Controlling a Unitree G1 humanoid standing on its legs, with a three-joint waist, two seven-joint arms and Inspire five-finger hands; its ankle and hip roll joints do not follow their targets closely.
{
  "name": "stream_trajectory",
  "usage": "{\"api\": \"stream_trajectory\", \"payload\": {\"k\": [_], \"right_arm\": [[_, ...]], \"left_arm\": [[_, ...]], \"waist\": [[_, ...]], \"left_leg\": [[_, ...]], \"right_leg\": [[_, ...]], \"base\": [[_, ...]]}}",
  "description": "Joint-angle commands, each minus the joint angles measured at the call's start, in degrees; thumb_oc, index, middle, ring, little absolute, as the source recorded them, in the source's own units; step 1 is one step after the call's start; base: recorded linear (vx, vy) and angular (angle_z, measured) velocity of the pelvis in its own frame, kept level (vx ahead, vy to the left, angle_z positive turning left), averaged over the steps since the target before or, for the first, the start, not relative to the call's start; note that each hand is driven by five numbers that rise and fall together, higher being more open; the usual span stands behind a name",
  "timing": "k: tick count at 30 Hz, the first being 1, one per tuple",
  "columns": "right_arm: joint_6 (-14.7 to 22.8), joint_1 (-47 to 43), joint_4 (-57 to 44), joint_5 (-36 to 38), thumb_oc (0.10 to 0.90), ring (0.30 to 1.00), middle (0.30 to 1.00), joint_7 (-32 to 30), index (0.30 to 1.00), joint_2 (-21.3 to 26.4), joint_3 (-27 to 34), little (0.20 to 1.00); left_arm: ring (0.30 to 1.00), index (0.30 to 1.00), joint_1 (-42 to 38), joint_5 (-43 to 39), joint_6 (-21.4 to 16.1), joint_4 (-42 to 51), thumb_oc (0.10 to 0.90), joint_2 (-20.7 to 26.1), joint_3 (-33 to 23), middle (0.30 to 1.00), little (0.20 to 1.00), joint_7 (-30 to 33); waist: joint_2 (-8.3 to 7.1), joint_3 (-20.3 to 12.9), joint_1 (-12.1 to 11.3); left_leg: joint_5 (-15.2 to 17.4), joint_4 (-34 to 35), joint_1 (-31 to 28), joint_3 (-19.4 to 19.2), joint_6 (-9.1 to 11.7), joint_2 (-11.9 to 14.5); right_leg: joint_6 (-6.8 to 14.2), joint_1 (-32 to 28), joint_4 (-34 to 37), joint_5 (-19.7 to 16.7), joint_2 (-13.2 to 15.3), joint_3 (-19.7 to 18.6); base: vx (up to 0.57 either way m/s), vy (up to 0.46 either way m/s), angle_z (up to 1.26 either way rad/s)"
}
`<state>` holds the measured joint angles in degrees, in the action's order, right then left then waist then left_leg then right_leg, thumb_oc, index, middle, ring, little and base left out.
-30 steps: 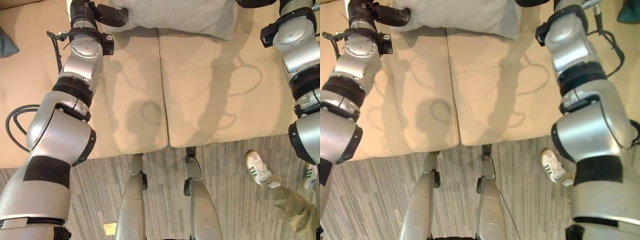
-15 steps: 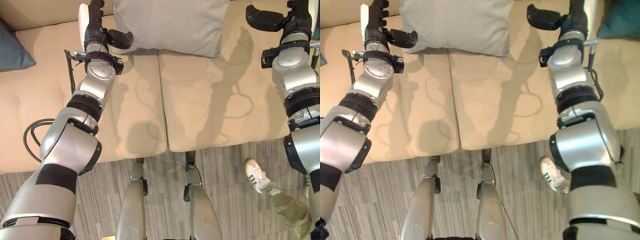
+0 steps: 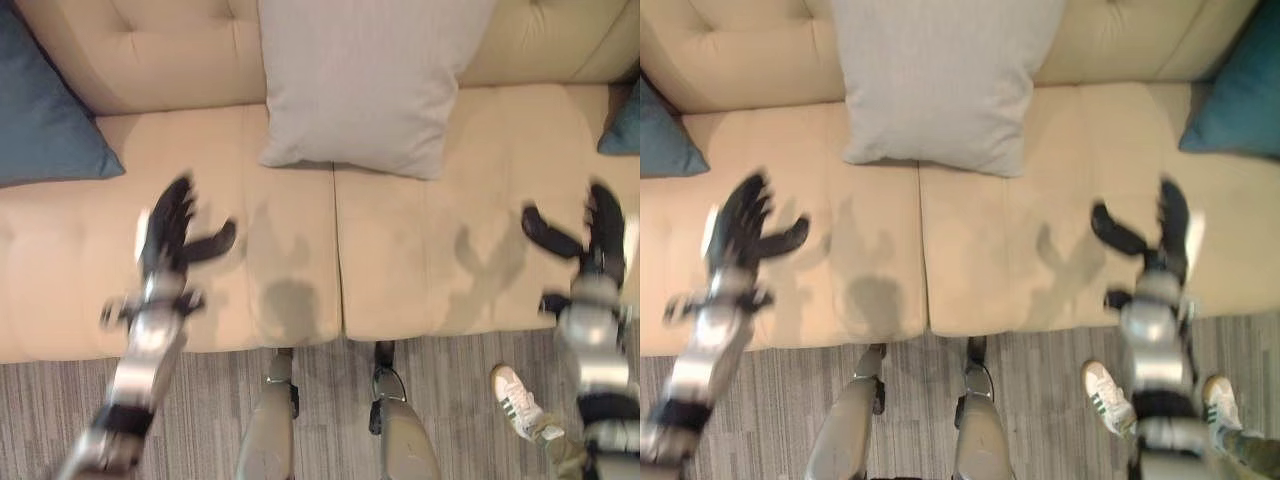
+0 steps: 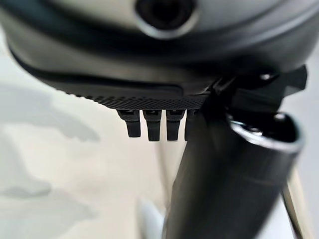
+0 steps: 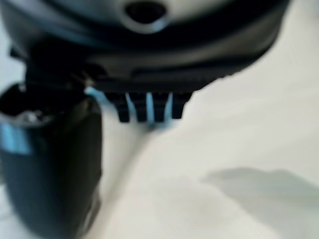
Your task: Pick up all the scattered cushions and arrange them neatly on the sofa.
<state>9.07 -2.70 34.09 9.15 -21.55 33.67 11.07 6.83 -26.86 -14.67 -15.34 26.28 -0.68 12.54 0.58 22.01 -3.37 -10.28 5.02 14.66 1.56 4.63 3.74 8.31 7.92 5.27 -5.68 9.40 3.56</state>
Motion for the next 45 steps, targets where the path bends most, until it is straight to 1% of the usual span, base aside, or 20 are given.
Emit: {"api": "stream_trajectory", "payload": {"k": [1,2,3,4,6,8,14,16,20,22,23,24,30,34,40,41,42,43,44,45], "right_arm": [[1.7,4.9,2.9,-5.8,0.800,0.900,0.900,1.4,0.900,4.3,4.9,0.900],[1.7,5.2,2.7,-5.9,0.800,0.900,0.900,1.4,0.900,4.2,5.0,0.900],[1.3,8.6,5.2,-8.1,0.800,0.900,0.900,2.6,0.900,2.4,4.8,0.900],[1.3,8.7,5.2,-8.1,0.800,0.900,0.900,2.6,0.900,2.4,4.8,0.900],[1.5,9.5,13.2,-3.3,0.800,0.900,0.900,6.2,0.900,-1.7,2.5,0.900],[1.7,9.6,18.6,0.1,0.800,0.900,0.900,8.7,0.900,-4.0,0.6,0.900],[0.3,8.4,29.9,1.9,0.800,0.900,0.900,11.8,0.900,-7.4,-4.7,0.900],[-1.1,8.2,35.1,0.3,0.800,0.900,0.900,13.3,0.900,-9.0,-7.4,0.900],[-3.7,10.4,41.8,-0.2,0.800,0.900,0.900,16.1,0.900,-11.9,-9.1,0.900],[-4.7,11.2,44.2,0.3,0.800,0.900,0.900,17.9,0.900,-12.9,-9.5,0.900],[-4.7,11.3,44.2,0.3,0.800,0.900,0.900,17.9,0.900,-12.9,-9.4,0.900],[-5.5,11.8,45.2,-0.5,0.800,0.900,0.900,19.3,0.900,-13.4,-10.7,0.900],[-6.2,11.1,44.5,-1.7,0.800,0.900,0.900,20.5,0.900,-13.4,-12.0,0.900],[-6.2,9.3,40.8,-3.1,0.800,0.900,0.900,20.7,0.900,-11.8,-13.9,0.900],[-4.8,8.3,33.2,-4.6,0.800,0.900,0.900,21.0,0.900,-10.1,-17.7,0.900],[-4.7,7.5,32.8,-4.9,0.800,0.900,0.900,20.9,0.900,-9.8,-18.7,0.900],[-4.7,7.0,32.7,-6.7,0.800,0.900,0.900,21.0,0.900,-9.6,-20.9,0.900],[-4.7,7.0,32.7,-6.7,0.800,0.900,0.900,21.0,0.900,-9.6,-20.9,0.900],[-4.8,6.4,32.6,-7.5,0.800,0.900,0.900,21.0,0.900,-9.6,-22.0,0.900],[-4.8,6.4,32.7,-9.7,0.800,0.900,0.900,21.4,0.900,-9.8,-24.2,0.900]], "left_arm": [[0.900,0.900,-2.7,-1.6,-2.5,-14.2,0.800,-1.7,-8.4,0.900,0.900,-3.6],[0.900,0.900,-2.5,-1.6,-2.6,-14.3,0.800,-1.7,-8.3,0.900,0.900,-3.7],[0.900,0.900,-0.6,2.5,-2.2,-23.6,0.800,-2.6,-9.9,0.900,0.900,-3.3],[0.900,0.900,-0.7,2.5,-2.3,-23.8,0.800,-2.5,-9.8,0.900,0.900,-3.3],[0.900,0.900,-1.2,7.5,-0.5,-40.6,0.800,-3.3,-10.2,0.900,0.900,-2.9],[0.900,0.900,-1.1,12.3,0.7,-49.0,0.800,-3.0,-9.0,0.900,0.900,-2.6],[0.900,0.900,-0.9,21.0,4.6,-60.3,0.800,-4.7,-4.9,0.900,0.900,-4.1],[0.900,0.900,-0.8,25.2,6.1,-63.2,0.800,-5.5,-3.1,0.900,0.900,-2.3],[0.900,0.900,-0.8,23.2,6.4,-62.8,0.800,-8.5,-2.0,0.900,0.900,-5.1],[0.900,0.900,-1.2,23.5,6.1,-61.1,0.800,-9.9,1.1,0.900,0.900,-7.3],[0.900,0.900,-1.2,23.5,6.1,-61.1,0.800,-9.9,1.1,0.900,0.900,-7.3],[0.900,0.900,-1.2,24.4,5.6,-58.2,0.800,-11.1,5.3,0.900,0.900,-8.8],[0.900,0.900,-2.9,23.7,6.3,-57.2,0.800,-11.8,7.3,0.900,0.900,-9.5],[0.900,0.900,-3.4,24.3,6.8,-57.1,0.800,-11.3,8.7,0.900,0.900,-10.4],[0.900,0.900,-1.8,23.8,7.1,-56.8,0.800,-10.2,8.6,0.900,0.900,-11.6],[0.900,0.900,-2.2,23.8,7.2,-56.6,0.800,-10.2,9.2,0.900,0.900,-12.0],[0.900,0.900,-3.3,25.1,7.1,-55.9,0.800,-9.9,10.9,0.900,0.900,-12.0],[0.900,0.900,-3.3,25.1,7.1,-55.9,0.800,-9.9,10.9,0.900,0.900,-12.0],[0.900,0.900,-5.0,26.0,7.3,-55.6,0.800,-9.5,12.0,0.900,0.900,-11.6],[0.900,0.900,-6.7,25.5,7.0,-54.2,0.800,-9.4,12.6,0.900,0.900,-12.0]], "waist": [[0.84,-10.1,0.0],[0.82,-10.1,0.0],[0.60,-11.6,-0.1],[0.59,-11.6,-0.1],[0.40,-13.6,0.2],[0.35,-14.8,0.5],[0.51,-17.4,0.9],[0.47,-18.4,0.9],[0.33,-20.2,0.4],[0.35,-21.0,0.6],[0.36,-21.0,0.6],[0.59,-21.5,1.1],[0.91,-21.2,1.3],[1.44,-19.7,1.5],[1.90,-16.9,1.4],[2.20,-16.1,1.3],[2.89,-14.5,1.1],[2.92,-14.5,1.2],[2.79,-13.2,1.2],[1.10,-12.0,1.7]], "left_leg": [[4.2,0.0,2.1,2.1,2.5,1.8],[4.3,0.0,1.9,2.1,2.5,1.7],[4.6,0.0,0.1,2.2,2.4,2.0],[4.6,0.0,0.0,2.2,2.4,2.0],[4.8,0.0,-2.4,2.1,2.4,2.5],[4.9,0.0,-3.7,2.0,2.5,2.8],[5.2,0.0,-6.2,1.7,2.7,3.4],[5.3,0.0,-6.9,1.6,2.6,3.5],[5.7,0.0,-8.2,1.8,2.5,3.6],[5.8,0.0,-8.5,2.0,2.6,3.6],[5.8,0.0,-8.5,2.0,2.6,3.6],[5.8,0.0,-8.7,1.9,2.7,3.6],[5.8,-0.1,-9.0,2.3,2.6,3.8],[6.7,-2.8,-10.1,2.3,2.6,5.0],[5.5,-8.2,-10.0,3.2,4.2,8.5],[4.1,-7.9,-9.8,3.7,4.6,9.2],[-1.2,-6.3,-8.2,4.9,6.4,10.6],[-1.3,-6.2,-8.2,5.0,6.5,10.6],[-4.5,-6.1,-6.3,5.0,6.9,11.1],[-0.2,-9.6,-6.3,3.3,5.2,9.5]], "right_leg": [[3.0,-3.9,-2.1,9.4,1.5,0.9],[3.0,-4.1,-2.1,9.4,1.5,1.0],[2.9,-5.8,-2.2,10.0,1.4,1.5],[2.9,-5.9,-2.1,10.0,1.4,1.5],[2.5,-8.2,-2.4,10.9,1.1,1.9],[2.2,-9.5,-2.8,11.5,0.9,2.1],[2.0,-12.0,-2.6,12.0,0.6,2.6],[1.9,-12.7,-2.4,12.1,0.5,2.7],[1.7,-14.4,-1.7,12.2,0.4,3.3],[1.6,-14.9,-1.6,12.3,0.4,3.5],[1.6,-14.9,-1.5,12.3,0.4,3.5],[1.6,-15.0,-1.3,12.2,0.2,3.4],[1.3,-15.0,-2.1,12.8,0.0,3.1],[-0.1,-14.6,-6.3,14.5,-0.9,1.4],[-3.5,-18.0,-6.0,17.1,-5.4,0.4],[-4.0,-18.2,-6.2,17.6,-6.4,0.5],[-4.8,-18.2,-6.2,18.3,-8.0,1.5],[-4.8,-18.1,-6.2,18.3,-8.0,1.7],[-5.2,-17.4,-6.9,18.2,-8.3,2.5],[-5.3,-14.6,-8.1,17.2,-7.5,3.4]], "base": [[0.13,-0.071,0.31],[0.15,-0.086,0.19],[0.07,-0.044,0.10],[0.08,-0.060,0.02],[0.07,-0.059,0.00],[0.06,-0.043,0.04],[0.02,-0.012,0.00],[0.01,-0.007,-0.06],[0.02,-0.019,-0.02],[0.01,-0.009,0.02],[0.00,0.000,0.00],[0.00,0.000,0.00],[-0.03,-0.026,-0.03],[-0.06,-0.097,-0.02],[-0.10,-0.183,-0.10],[-0.26,-0.133,-0.09],[-0.26,-0.134,-0.12],[-0.35,-0.120,-0.04],[-0.41,-0.093,0.25],[-0.41,-0.090,0.36]]}}
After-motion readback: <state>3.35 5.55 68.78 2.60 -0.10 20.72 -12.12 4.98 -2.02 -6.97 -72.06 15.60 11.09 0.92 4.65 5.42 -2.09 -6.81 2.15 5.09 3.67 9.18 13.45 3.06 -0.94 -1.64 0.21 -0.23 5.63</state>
